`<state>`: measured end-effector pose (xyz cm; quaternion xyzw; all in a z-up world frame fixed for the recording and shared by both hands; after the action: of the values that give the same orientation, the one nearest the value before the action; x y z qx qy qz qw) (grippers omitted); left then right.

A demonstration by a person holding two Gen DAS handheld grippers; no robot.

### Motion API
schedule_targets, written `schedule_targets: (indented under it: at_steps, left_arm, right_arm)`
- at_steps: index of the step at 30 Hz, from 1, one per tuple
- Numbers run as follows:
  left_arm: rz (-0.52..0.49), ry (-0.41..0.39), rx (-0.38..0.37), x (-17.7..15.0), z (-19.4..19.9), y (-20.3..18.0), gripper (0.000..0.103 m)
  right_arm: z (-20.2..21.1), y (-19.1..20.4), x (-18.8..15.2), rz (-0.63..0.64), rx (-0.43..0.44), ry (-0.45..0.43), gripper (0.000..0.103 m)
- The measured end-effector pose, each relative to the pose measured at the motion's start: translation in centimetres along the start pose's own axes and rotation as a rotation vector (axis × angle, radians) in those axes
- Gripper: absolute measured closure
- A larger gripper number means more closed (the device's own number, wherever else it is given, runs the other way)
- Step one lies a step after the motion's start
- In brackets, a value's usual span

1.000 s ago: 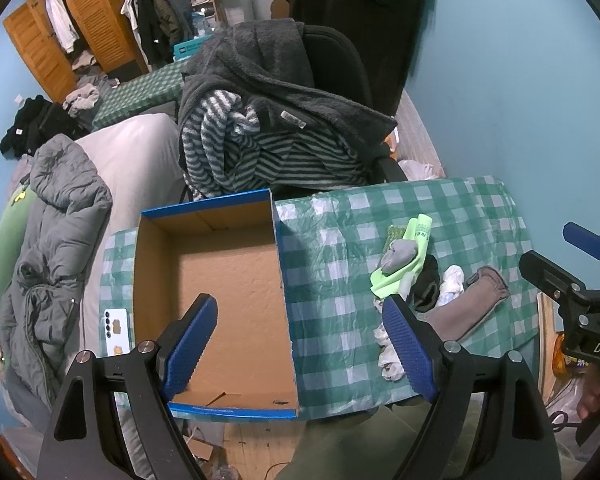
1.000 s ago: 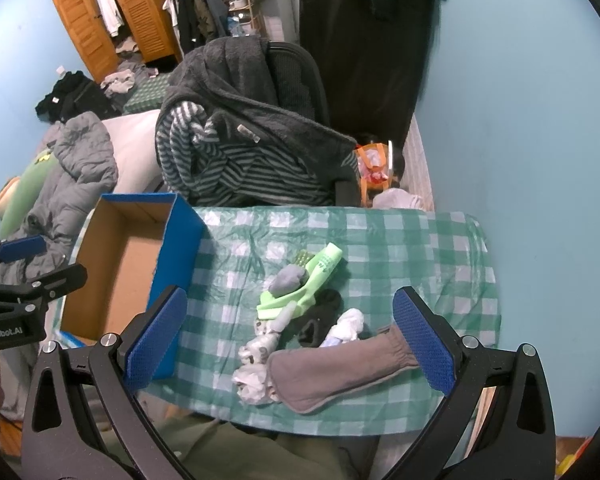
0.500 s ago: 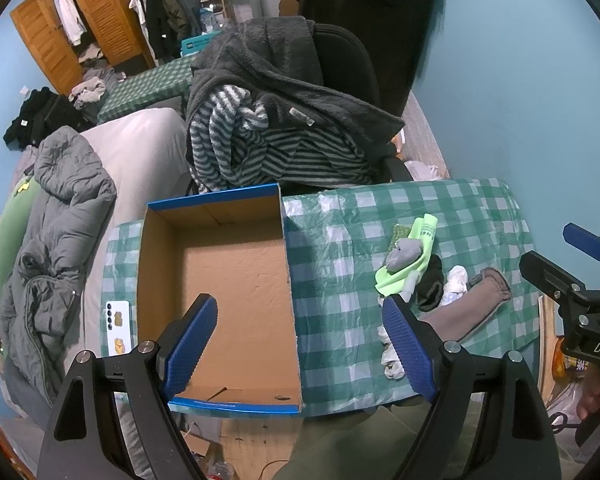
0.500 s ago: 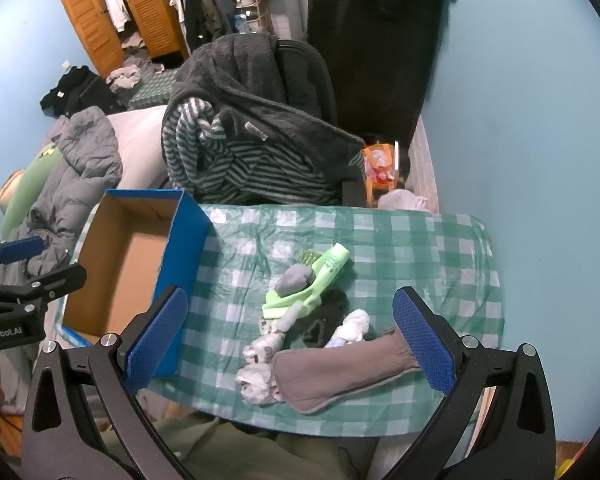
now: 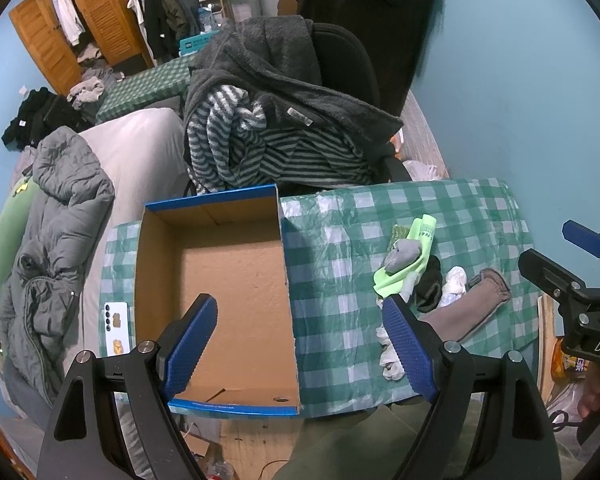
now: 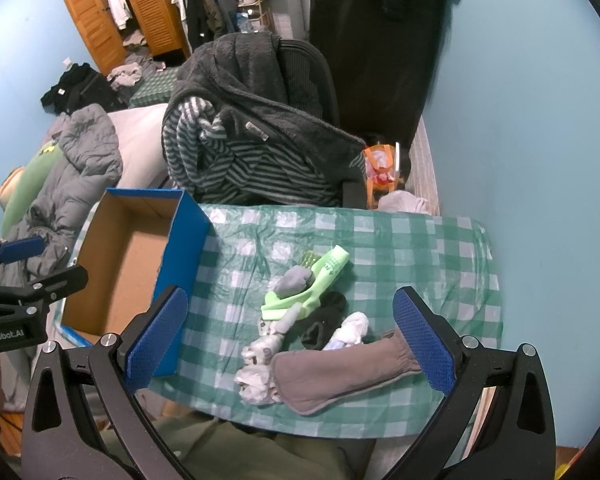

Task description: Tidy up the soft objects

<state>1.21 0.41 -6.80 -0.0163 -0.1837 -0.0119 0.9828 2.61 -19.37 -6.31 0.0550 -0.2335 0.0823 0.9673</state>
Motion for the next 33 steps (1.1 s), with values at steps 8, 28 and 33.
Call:
schedule_targets:
  at_steps: [8, 28, 33]
  left_arm:
    - [-0.006, 0.005, 0.002, 0.7, -0.2, -0.6, 0.017]
    - [-0.068, 0.026, -0.036, 1.4, -1.9, -3.1, 0.017]
    - [-0.116, 0.041, -0.045, 1.7, -3.4, -4.0, 0.017]
  right_arm:
    - [0.0, 0.0, 0.0, 0.003, -0.001, 0.001, 0.001]
    - [-0.9, -1.8, -1.1, -0.046, -0.034, 0.040, 0.001]
    - [-1.9, -4.9, -2.1, -0.111, -0.054, 0.085, 0.001]
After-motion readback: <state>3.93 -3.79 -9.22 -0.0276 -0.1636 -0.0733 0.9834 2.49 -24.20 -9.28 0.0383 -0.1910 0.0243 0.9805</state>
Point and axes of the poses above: each gripper's, at about its wrist camera, not at the fingertips, and z roughly against the way its jaws point, y to its left, x to its top, the point moved 7 cm from there along -z, roughly the way its jaws point, and after that the axes turned 4 degrees about -x, right-handed, at the moved point
